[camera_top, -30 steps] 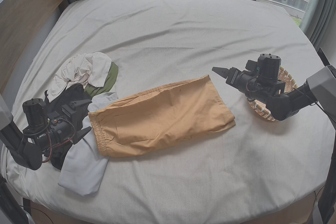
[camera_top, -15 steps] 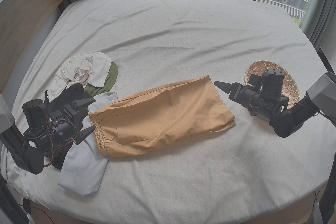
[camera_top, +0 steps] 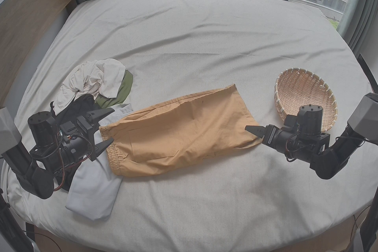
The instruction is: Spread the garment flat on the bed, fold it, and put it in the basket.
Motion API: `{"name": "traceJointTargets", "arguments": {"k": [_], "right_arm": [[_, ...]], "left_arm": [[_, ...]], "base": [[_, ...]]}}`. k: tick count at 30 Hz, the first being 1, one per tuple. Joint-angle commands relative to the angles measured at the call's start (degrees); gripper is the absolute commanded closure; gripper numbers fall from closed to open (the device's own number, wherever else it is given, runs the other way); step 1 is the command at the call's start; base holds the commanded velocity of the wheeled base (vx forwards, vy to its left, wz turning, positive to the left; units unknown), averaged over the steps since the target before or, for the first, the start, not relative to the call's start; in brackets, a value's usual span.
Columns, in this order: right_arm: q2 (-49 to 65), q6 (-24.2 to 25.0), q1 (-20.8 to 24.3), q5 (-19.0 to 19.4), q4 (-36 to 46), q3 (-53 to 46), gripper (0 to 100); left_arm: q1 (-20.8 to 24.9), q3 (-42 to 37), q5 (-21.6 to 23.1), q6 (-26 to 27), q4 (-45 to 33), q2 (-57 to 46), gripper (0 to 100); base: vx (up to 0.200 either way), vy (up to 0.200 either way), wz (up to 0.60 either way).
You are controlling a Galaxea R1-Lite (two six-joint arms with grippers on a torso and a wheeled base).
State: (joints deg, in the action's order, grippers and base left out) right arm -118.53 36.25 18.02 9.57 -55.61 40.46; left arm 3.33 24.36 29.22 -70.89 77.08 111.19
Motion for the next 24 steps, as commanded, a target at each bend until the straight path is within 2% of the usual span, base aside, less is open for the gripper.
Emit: {"name": "traceJointTargets", "arguments": {"k": [1, 7, 12, 18, 21, 24], "right_arm": [[-3.46, 2.86, 0.18, 0.01, 0.24, -0.65, 0], [-7.95, 5.41, 0.97, 0.01, -0.46, 0.76, 0], [-10.67, 9.89, 1.49, -0.08, -0.72, 6.47, 0], [-12.52, 12.61, 1.85, -0.08, -1.08, 12.1, 0], [-14.89, 12.61, 1.85, -2.89, -1.16, 15.35, 0], [-16.21, 12.61, 1.93, -4.03, -2.04, 16.23, 0]], "left_arm": [[0.28, -2.82, -0.04, 1.63, 1.32, -0.36, 0], [0.28, -5.02, -0.3, 1.72, 4.31, -0.27, 0], [0.89, -8.27, 0.13, 3.12, 5.45, -0.27, 0], [1.07, -11.26, 0.13, 5.32, 7.91, 0.08, 0], [1.07, -12.67, 0.13, 5.41, 9.75, 0.34, 0], [1.07, -12.76, 0.13, 5.41, 10.11, 0.43, 0]], "base": [[0.0, 0.0, 0.0], [0.0, 0.0, 0.0], [0.0, 0.0, 0.0], [0.0, 0.0, 0.0], [0.0, 0.0, 0.0], [0.0, 0.0, 0.0]]}}
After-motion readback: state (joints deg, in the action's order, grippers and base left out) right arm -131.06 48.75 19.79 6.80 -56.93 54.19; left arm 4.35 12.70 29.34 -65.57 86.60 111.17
